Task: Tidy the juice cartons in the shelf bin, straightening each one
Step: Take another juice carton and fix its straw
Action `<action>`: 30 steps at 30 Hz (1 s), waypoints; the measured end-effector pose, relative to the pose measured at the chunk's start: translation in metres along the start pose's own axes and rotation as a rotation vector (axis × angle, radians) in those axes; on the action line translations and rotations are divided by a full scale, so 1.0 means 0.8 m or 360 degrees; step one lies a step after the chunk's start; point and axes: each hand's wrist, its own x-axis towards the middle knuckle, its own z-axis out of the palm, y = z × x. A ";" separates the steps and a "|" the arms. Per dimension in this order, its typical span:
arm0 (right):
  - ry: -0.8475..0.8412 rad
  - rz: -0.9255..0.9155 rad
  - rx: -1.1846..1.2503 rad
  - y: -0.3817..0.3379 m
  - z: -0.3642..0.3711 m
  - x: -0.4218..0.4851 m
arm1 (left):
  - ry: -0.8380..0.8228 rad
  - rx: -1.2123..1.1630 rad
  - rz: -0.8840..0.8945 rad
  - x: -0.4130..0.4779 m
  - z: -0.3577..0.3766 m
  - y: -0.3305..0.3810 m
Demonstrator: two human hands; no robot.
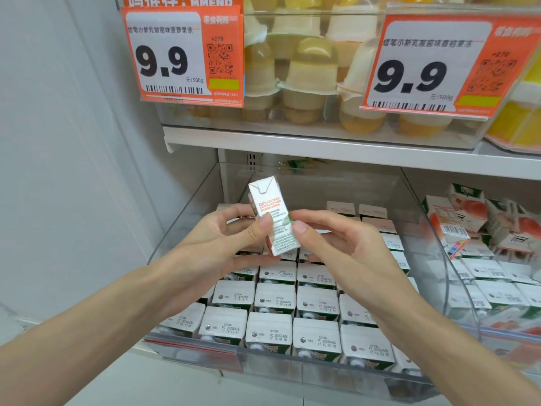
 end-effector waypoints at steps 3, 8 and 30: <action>-0.0003 -0.0001 -0.0023 0.002 0.000 0.001 | -0.0002 0.0003 -0.0010 -0.002 0.002 0.001; 0.0015 0.0006 -0.0007 0.004 -0.002 0.001 | -0.0045 -0.0008 -0.0026 -0.003 0.000 0.004; -0.0078 -0.0088 -0.0230 0.005 -0.003 0.000 | -0.0062 0.0101 -0.0022 0.000 -0.014 0.002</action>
